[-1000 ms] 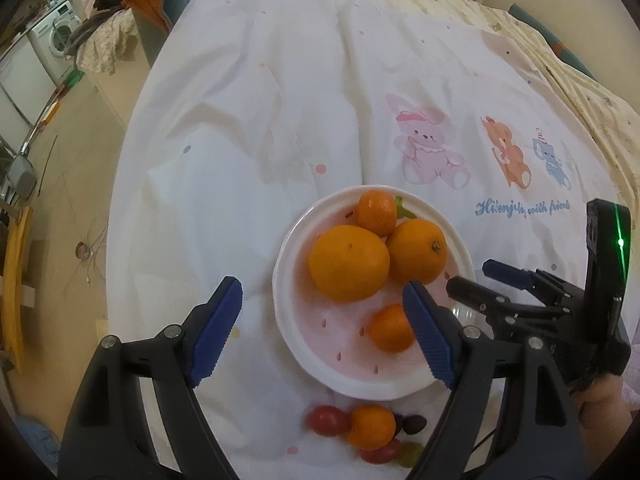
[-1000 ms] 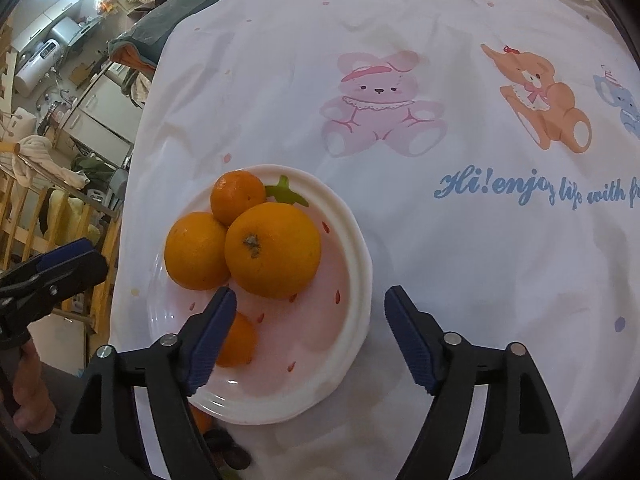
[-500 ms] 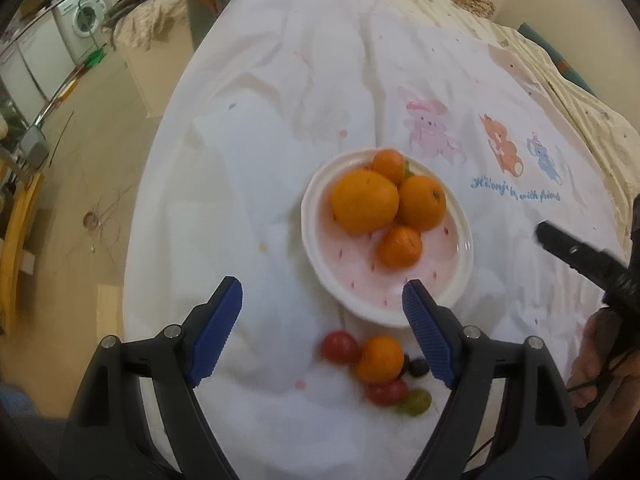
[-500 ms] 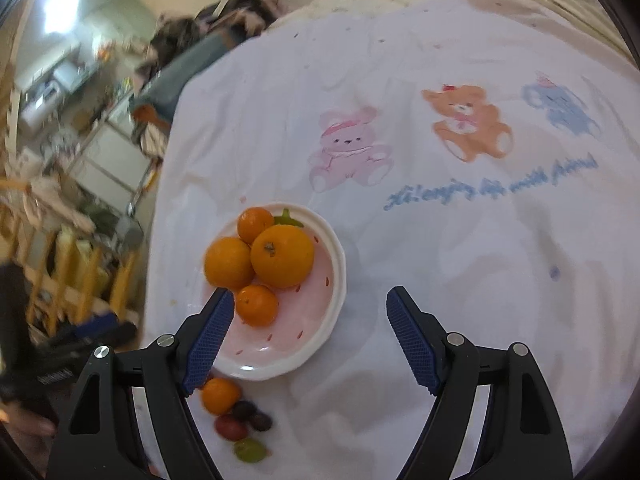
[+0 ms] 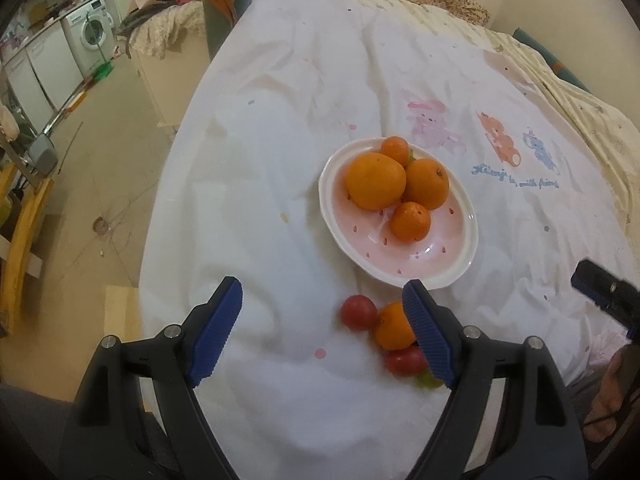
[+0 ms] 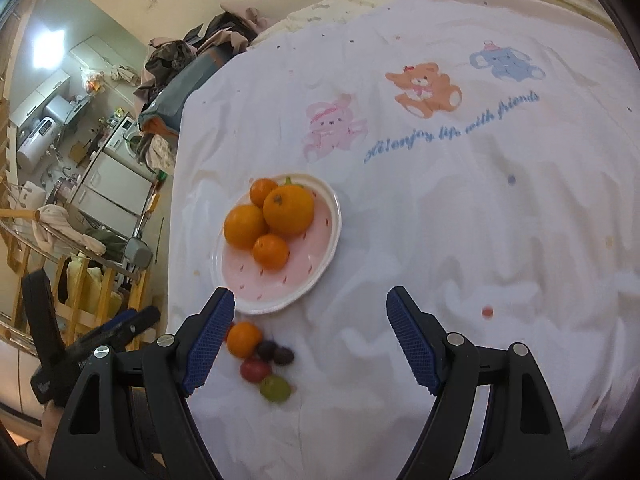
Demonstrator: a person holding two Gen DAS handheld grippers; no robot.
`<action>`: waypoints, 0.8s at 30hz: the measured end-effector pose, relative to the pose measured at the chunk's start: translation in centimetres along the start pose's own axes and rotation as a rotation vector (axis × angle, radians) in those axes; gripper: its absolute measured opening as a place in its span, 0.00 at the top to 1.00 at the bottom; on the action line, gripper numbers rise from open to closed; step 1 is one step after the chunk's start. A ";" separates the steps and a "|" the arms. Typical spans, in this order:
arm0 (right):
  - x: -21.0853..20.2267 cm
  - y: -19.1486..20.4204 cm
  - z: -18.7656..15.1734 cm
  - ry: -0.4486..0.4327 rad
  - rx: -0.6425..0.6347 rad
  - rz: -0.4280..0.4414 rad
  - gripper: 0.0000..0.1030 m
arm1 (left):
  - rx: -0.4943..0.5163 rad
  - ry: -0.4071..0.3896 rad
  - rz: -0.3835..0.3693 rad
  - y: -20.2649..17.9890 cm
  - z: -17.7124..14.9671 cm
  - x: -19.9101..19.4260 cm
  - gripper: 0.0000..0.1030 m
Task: Organize fruits
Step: 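Withdraw both open tools from the plate toward the remaining fruit, then grasp the red tomato beside the plate with the left tool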
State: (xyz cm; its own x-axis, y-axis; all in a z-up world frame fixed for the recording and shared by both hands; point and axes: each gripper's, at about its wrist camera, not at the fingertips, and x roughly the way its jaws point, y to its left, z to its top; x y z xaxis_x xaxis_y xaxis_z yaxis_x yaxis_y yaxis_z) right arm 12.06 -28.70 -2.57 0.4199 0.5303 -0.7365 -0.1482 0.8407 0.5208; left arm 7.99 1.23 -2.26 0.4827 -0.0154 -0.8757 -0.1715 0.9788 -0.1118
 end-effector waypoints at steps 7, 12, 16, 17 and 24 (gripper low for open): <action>-0.1 0.6 -1.6 0.006 0.011 -0.015 0.21 | -0.012 0.060 0.013 -0.2 -0.6 1.6 0.23; 0.6 0.8 -2.0 0.022 -0.003 -0.043 0.21 | -0.017 0.086 0.031 -0.3 -0.9 2.3 0.23; 1.1 0.7 -1.9 0.032 0.007 -0.044 0.21 | -0.028 0.082 0.018 -0.1 -0.8 2.3 0.23; 1.2 0.7 -2.0 0.034 0.010 -0.041 0.21 | -0.034 0.079 0.018 0.1 -0.8 2.4 0.23; 2.3 0.3 -1.9 0.064 0.061 -0.016 0.21 | -0.105 0.106 0.002 0.9 -0.5 3.9 0.27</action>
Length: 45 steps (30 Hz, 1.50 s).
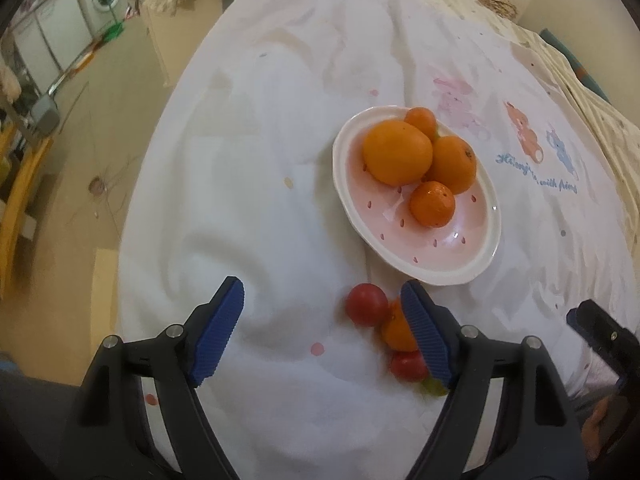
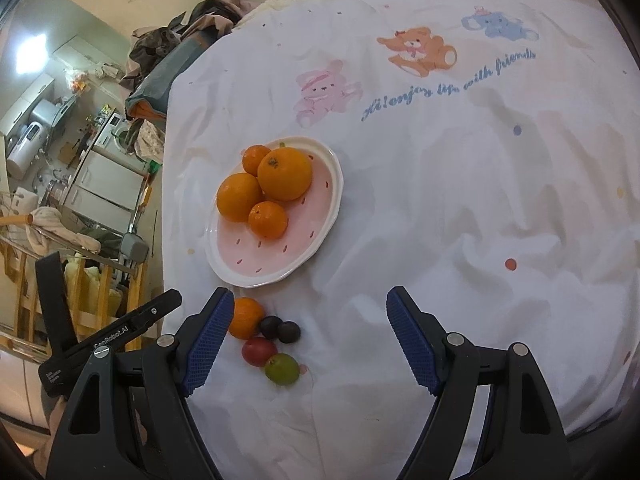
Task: Organize fruits
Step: 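Grasp the red tomato beside the plate with the left tool, then move the right tool to the dark purple plum while the left tool holds the tomato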
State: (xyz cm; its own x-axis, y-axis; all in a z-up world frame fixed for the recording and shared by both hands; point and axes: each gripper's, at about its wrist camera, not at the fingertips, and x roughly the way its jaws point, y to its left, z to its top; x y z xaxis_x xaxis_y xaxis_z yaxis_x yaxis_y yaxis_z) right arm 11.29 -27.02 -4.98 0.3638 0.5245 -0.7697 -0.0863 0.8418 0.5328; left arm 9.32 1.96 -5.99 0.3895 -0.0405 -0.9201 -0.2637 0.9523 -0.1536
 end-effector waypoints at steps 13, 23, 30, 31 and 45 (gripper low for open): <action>1.7 -1.4 0.6 0.049 0.085 -0.005 0.21 | -0.063 0.196 -0.047 -1.3 -0.1 5.0 0.56; 2.0 -1.7 0.6 0.061 0.087 -0.021 0.21 | -0.015 0.217 -0.037 -2.5 -0.4 6.1 0.75; 2.1 -2.0 0.6 0.058 0.088 -0.040 0.21 | -0.014 0.159 -0.021 -1.6 0.0 4.4 0.75; 2.1 -2.0 0.5 0.058 0.084 -0.044 0.21 | -0.013 0.152 -0.019 -1.5 0.2 4.1 0.75; 2.1 -1.5 0.2 0.055 0.042 -0.087 0.21 | 0.103 0.016 -0.007 -1.9 -0.4 -0.8 0.75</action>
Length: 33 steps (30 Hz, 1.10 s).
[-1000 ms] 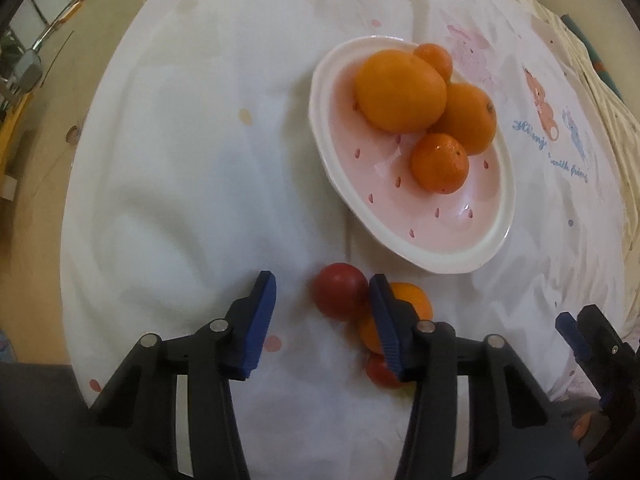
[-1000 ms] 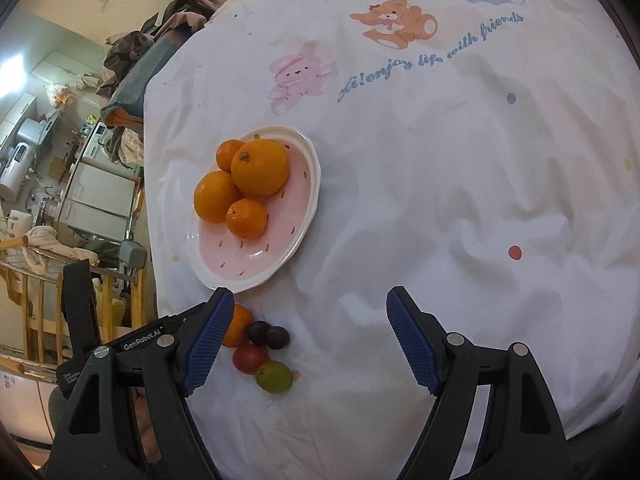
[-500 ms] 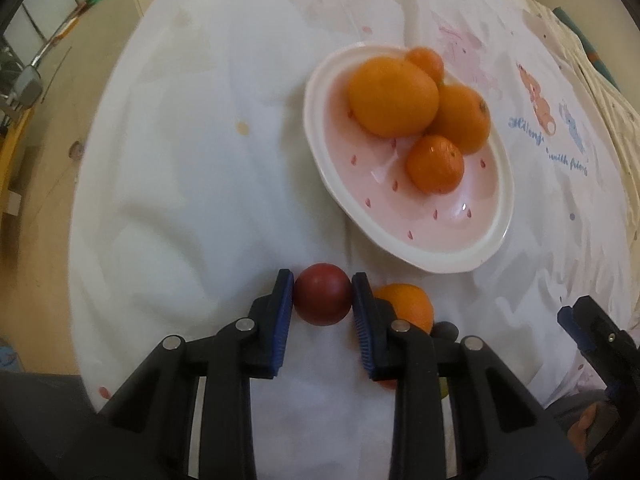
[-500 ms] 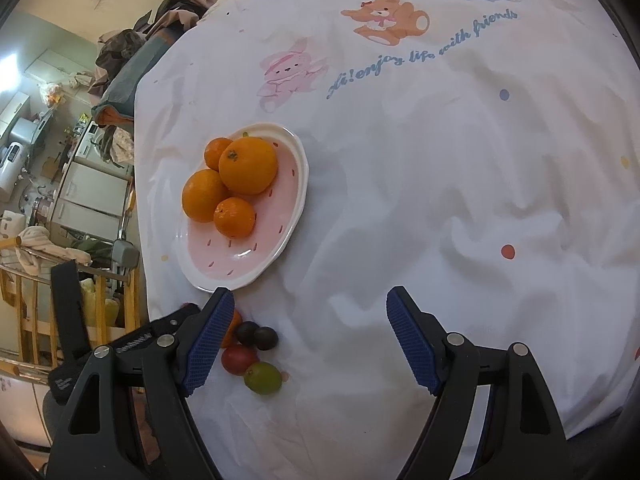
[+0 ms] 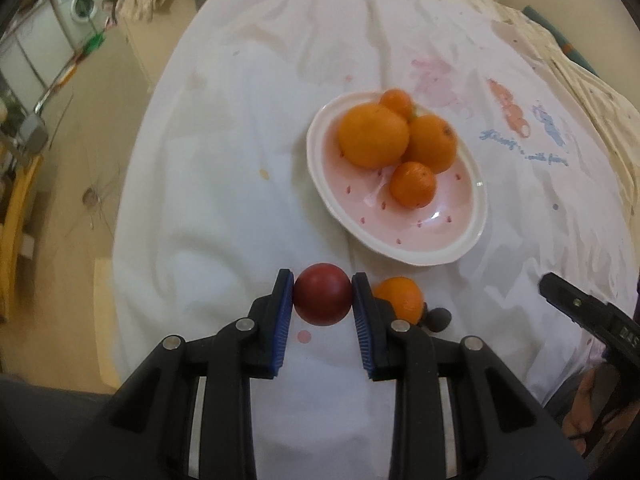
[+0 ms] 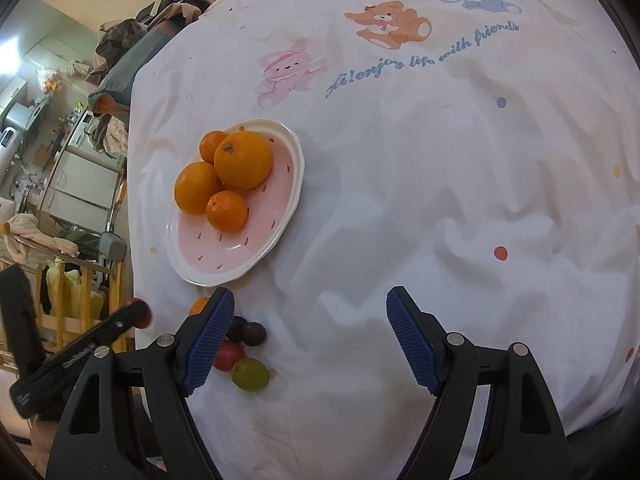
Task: Organize fruits
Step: 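Move the right tool to the dark purple plum while the left tool holds the tomato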
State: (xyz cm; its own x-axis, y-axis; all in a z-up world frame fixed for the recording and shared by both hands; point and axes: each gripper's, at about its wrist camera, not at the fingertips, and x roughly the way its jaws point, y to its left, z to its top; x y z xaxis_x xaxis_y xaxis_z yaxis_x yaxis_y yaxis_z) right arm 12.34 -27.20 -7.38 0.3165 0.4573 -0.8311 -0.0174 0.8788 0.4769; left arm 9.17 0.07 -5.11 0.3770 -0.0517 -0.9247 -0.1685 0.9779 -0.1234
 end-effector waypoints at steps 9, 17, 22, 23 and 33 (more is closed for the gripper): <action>0.2 0.5 -0.5 0.018 -0.022 0.007 0.21 | 0.026 -0.045 -0.032 -0.7 0.2 -2.1 0.75; 2.2 1.0 -0.7 0.102 -0.028 0.062 0.33 | -0.023 -0.019 -0.053 -0.2 0.3 -1.9 0.75; 3.9 1.6 -1.0 0.165 -0.054 0.067 0.62 | -0.050 -0.007 -0.072 0.1 0.6 -1.9 0.75; 4.2 1.8 -1.1 0.178 -0.060 0.071 0.62 | -0.051 -0.007 -0.076 0.1 0.5 -1.9 0.75; 7.8 3.7 -2.1 0.268 -0.083 0.108 0.62 | -0.056 0.002 -0.105 -0.1 0.8 -2.0 0.75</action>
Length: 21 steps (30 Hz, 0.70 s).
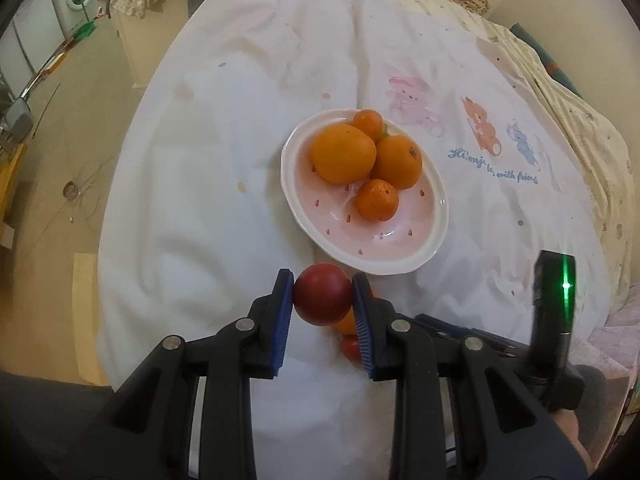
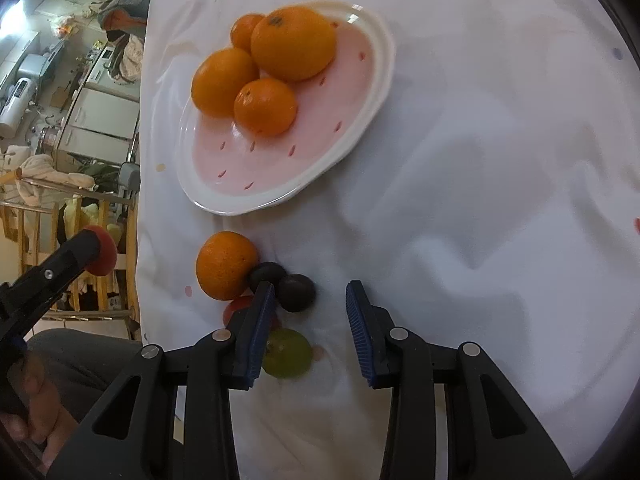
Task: Organize fruits
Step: 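Move the right tool to the dark purple plum while the left tool holds the tomato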
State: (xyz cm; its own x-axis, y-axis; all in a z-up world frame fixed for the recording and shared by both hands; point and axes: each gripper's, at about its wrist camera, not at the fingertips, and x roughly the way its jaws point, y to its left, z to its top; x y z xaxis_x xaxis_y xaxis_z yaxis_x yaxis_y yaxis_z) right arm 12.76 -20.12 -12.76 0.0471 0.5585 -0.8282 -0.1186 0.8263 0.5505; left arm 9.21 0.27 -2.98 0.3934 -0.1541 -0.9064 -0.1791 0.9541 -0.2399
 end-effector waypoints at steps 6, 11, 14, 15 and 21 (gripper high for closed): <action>1.0 0.6 0.2 0.009 -0.030 0.010 0.71 | -0.004 0.009 0.006 0.2 0.1 0.3 0.75; 0.3 0.2 0.0 0.001 -0.043 0.005 0.78 | -0.003 0.009 0.022 0.2 0.0 0.6 0.75; -0.3 0.2 0.0 -0.023 -0.042 0.011 0.79 | -0.001 0.011 0.030 0.2 -0.1 0.9 0.75; -0.7 0.0 0.0 -0.033 -0.040 0.013 0.80 | 0.002 0.010 0.033 0.2 -0.1 0.9 0.75; -2.8 -0.8 -0.2 -0.089 -0.010 0.022 0.85 | 0.029 0.008 0.093 0.2 -0.5 1.8 0.75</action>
State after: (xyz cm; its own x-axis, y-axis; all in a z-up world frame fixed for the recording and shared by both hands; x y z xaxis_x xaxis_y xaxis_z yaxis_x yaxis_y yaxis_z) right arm 12.49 -22.35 -10.85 0.1326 0.5810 -0.8030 -0.1309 0.8133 0.5669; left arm 9.43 0.02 -4.85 0.3692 -0.0662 -0.9270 -0.1883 0.9714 -0.1443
